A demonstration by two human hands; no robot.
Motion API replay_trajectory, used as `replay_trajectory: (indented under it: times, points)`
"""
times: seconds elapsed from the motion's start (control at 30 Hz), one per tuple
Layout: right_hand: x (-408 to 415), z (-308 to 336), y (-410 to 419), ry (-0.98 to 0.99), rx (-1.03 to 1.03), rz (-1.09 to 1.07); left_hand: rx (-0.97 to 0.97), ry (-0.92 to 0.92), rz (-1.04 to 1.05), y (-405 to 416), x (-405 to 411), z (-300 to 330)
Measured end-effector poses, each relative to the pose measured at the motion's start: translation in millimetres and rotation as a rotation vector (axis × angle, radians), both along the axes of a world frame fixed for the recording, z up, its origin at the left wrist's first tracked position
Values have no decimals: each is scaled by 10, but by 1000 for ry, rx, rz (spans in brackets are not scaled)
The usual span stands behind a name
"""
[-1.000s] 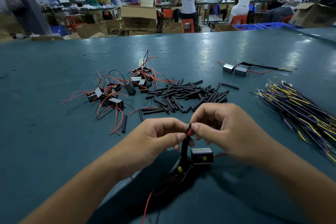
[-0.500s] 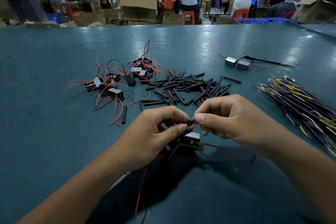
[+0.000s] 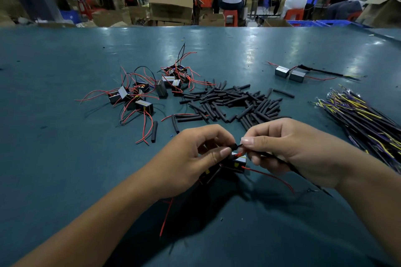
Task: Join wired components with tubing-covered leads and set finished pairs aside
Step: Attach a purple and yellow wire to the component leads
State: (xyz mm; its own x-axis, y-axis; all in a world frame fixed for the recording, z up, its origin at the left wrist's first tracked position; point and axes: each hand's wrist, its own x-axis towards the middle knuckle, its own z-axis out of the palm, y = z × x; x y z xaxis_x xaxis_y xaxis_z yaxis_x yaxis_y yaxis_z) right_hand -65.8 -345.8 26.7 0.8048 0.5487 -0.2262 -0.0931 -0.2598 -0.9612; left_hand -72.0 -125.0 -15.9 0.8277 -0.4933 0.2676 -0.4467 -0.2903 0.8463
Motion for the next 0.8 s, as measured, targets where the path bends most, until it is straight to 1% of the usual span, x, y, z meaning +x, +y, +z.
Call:
replay_trajectory:
  times: [0.13,0.23,0.4,0.6,0.8]
  points:
    - [0,-13,17,69,31,-4,-1,25,-14,-5,-1,1]
    - [-8,-19,23,31,20,-34,-16,30,-3,-13,2,3]
    - [-24,-16,49,-18,22,-76,7,-12,21,-29,-9,-4]
    - [-31,-20,61,-121,-24,-143,68,-118,45,-49,-29,5]
    - [-41,-6,50,-133,-68,-163,119,-233,104,-90,-77,14]
